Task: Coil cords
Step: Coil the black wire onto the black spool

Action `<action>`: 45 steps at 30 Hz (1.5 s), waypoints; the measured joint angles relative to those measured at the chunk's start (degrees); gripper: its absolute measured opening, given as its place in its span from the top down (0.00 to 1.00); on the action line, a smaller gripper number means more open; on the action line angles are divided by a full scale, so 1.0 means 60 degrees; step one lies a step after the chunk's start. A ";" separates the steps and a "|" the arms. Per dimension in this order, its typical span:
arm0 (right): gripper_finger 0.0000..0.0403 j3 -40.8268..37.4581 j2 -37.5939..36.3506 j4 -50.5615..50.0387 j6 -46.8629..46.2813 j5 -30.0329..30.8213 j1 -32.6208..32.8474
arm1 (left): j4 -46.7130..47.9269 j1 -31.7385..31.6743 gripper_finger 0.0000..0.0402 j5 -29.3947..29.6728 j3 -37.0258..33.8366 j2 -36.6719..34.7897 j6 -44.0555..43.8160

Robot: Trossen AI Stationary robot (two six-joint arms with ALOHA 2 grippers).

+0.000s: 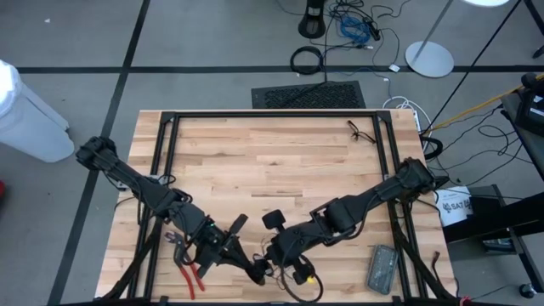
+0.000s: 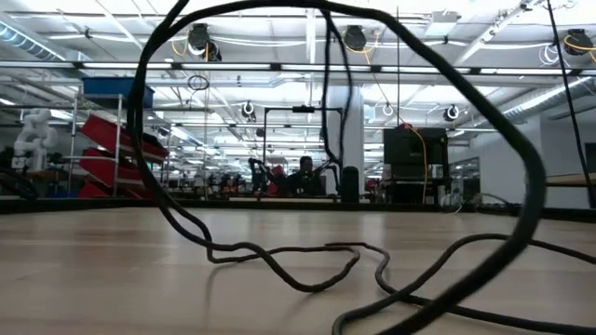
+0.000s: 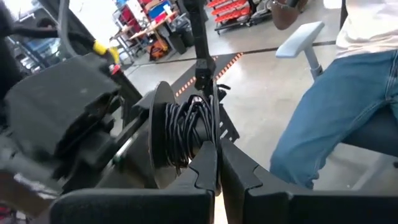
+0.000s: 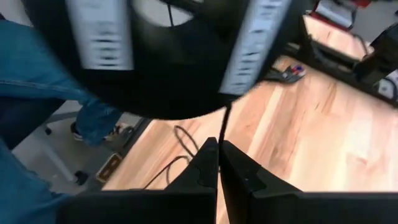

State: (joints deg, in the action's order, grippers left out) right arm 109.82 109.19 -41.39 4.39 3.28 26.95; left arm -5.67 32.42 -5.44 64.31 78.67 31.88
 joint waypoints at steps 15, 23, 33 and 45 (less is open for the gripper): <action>1.00 0.0015 -0.0018 -0.1338 -0.1705 0.1780 0.0780 | 0.0798 0.0164 0.98 0.1509 -0.0007 -0.0218 -0.0251; 0.94 -0.0043 -0.0007 -0.1915 -0.2709 0.2656 0.1004 | 0.0680 0.0175 0.98 0.2083 0.0026 -0.0305 -0.0258; 0.83 -0.0029 -0.0018 -0.4271 -0.7181 0.5550 0.2685 | 0.1391 0.0168 0.98 0.3458 0.0022 -0.0269 -0.0706; 0.83 -0.2215 0.0007 -0.0849 -0.8169 0.9723 0.4621 | 0.1541 0.0178 0.98 0.3657 0.0020 -0.0258 -0.1341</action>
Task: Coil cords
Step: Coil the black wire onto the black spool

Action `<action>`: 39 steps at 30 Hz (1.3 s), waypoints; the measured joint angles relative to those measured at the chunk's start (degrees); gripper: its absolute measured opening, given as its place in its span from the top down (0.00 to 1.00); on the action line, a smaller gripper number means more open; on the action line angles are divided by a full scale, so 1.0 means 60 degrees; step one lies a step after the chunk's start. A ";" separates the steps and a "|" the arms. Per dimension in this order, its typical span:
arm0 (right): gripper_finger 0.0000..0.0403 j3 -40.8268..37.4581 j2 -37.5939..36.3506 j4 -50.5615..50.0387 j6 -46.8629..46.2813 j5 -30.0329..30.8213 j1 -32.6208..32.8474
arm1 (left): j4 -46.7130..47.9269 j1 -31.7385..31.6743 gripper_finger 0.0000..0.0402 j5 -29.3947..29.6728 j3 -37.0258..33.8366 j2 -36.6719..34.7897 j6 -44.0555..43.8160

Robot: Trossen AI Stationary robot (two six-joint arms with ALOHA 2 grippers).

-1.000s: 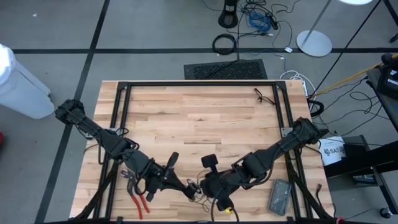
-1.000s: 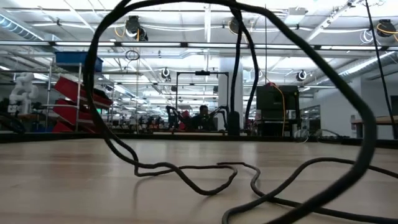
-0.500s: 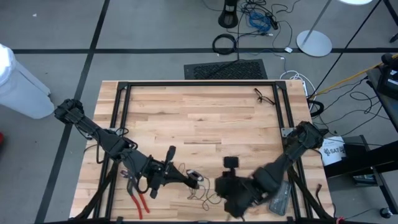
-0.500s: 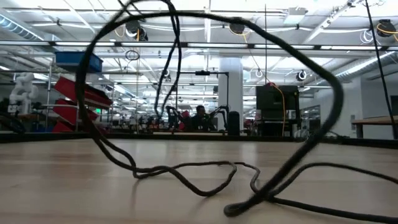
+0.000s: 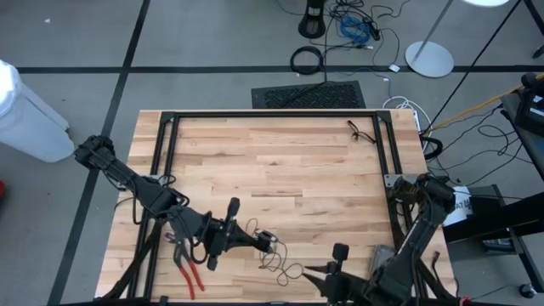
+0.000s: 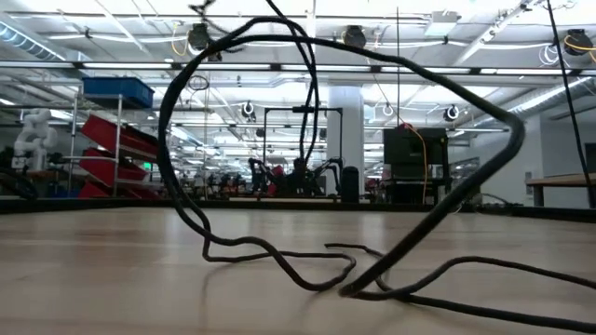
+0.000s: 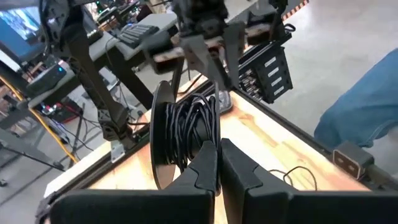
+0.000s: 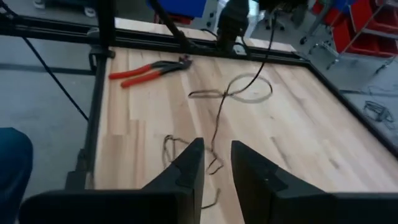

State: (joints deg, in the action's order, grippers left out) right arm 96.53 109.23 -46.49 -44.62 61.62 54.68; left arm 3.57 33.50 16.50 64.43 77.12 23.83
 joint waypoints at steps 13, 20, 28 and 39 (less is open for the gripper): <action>0.83 -0.3190 0.0011 0.4281 -0.0008 0.1263 -0.0482 | 0.0047 0.0062 0.98 0.0009 -0.0020 0.0091 -0.0921; 0.83 -0.2307 -0.0166 0.4523 0.3919 0.3287 -0.0747 | 0.0024 0.0066 0.98 0.0009 -0.0020 0.0149 -0.0915; 0.83 -0.1083 -0.0760 0.4510 0.6881 0.2128 -0.1373 | -0.0007 0.0066 0.98 0.0027 -0.0020 0.0149 -0.0906; 0.83 -0.1038 -0.1217 0.4515 0.6974 0.0153 -0.1815 | -0.0004 0.0091 0.98 0.0435 -0.0020 0.0149 -0.0771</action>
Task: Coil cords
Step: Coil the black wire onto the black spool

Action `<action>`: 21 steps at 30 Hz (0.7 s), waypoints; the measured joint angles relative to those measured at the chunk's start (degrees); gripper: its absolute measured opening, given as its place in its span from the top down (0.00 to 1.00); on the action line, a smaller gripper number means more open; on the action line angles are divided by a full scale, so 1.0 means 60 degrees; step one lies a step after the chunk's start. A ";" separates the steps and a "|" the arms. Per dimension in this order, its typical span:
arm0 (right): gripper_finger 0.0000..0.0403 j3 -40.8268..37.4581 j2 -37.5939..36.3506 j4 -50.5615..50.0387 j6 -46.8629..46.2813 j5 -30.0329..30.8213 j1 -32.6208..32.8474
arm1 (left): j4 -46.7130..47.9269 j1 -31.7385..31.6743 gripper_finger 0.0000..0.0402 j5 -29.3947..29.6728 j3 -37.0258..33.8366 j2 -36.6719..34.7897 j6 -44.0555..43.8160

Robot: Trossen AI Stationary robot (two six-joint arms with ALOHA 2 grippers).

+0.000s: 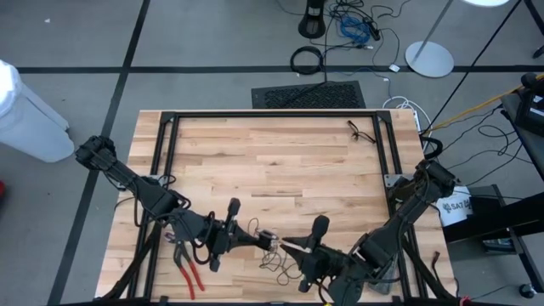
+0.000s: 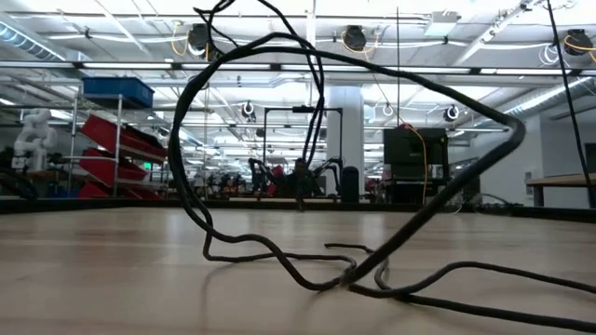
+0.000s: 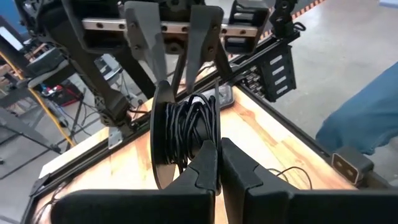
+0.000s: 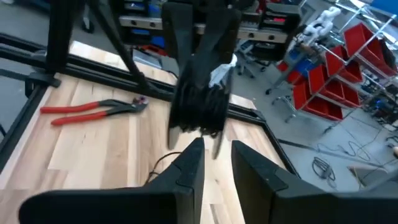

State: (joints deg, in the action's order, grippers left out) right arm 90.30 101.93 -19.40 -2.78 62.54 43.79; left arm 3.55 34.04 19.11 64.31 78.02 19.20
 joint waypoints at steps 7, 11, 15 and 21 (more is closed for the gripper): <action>0.81 -0.0007 0.0000 0.0208 0.0188 -0.0924 -0.0360 | 0.0058 0.0006 0.98 0.0022 0.0000 -0.0001 0.0116; 0.73 -0.0007 0.0000 0.0189 0.0285 -0.0984 -0.0484 | 0.0060 0.0043 0.98 0.0095 0.0000 -0.0004 0.0113; 0.65 -0.0007 0.0000 0.0225 0.0494 -0.0973 -0.0477 | 0.0032 0.0084 0.98 0.0208 0.0000 -0.0004 0.0114; 0.63 -0.0006 -0.0001 0.0273 0.0595 -0.0903 -0.0315 | -0.0035 0.0081 0.98 0.0194 0.0000 -0.0004 0.0127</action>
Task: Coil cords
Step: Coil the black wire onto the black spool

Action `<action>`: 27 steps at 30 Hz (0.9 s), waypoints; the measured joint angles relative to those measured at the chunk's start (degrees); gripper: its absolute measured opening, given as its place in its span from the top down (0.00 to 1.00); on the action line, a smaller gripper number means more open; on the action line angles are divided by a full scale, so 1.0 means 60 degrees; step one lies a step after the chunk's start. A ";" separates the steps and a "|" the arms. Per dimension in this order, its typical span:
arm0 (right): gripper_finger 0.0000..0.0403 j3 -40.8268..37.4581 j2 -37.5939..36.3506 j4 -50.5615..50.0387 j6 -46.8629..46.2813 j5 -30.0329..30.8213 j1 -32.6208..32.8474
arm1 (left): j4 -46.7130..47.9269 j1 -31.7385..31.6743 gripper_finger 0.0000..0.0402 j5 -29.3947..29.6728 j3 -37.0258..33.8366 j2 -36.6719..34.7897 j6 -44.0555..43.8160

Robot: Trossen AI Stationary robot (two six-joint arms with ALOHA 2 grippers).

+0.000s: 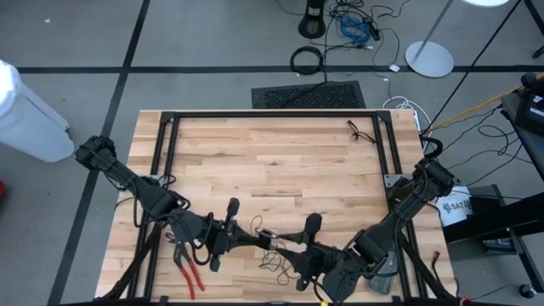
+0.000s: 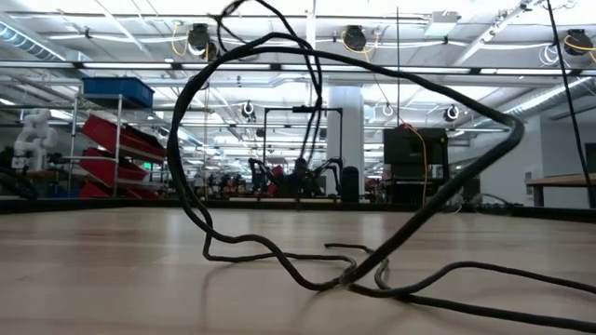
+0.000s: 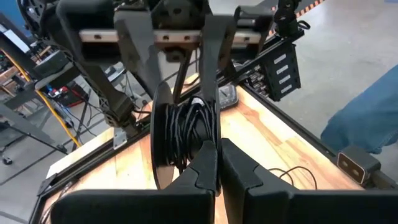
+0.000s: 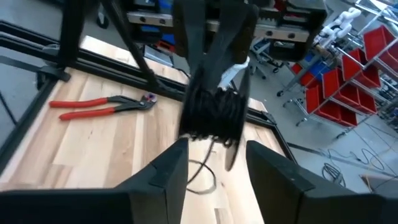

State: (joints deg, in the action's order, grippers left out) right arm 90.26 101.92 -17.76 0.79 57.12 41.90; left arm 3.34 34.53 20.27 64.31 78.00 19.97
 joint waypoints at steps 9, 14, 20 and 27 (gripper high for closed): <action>0.64 0.0378 -0.0039 0.0048 0.0244 -0.0036 -0.0102 | 0.0006 0.0000 0.98 0.0000 0.0000 0.0000 0.0000; 0.65 0.0378 -0.0001 0.0075 0.0238 -0.0413 -0.0382 | 0.0006 0.0003 0.98 0.0000 0.0000 0.0000 -0.0004; 0.71 0.0378 0.0019 -0.0041 0.0171 -0.0600 -0.0569 | 0.0035 -0.0001 0.98 0.0000 0.0000 0.0000 -0.0007; 0.94 0.0378 0.0019 -0.0084 0.0140 -0.1056 -0.0599 | 0.0096 0.0015 0.98 -0.0035 0.0000 -0.0007 -0.0007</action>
State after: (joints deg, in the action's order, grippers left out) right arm 92.53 102.04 -18.26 1.63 50.79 38.30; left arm 3.92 34.62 20.06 64.31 77.95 19.92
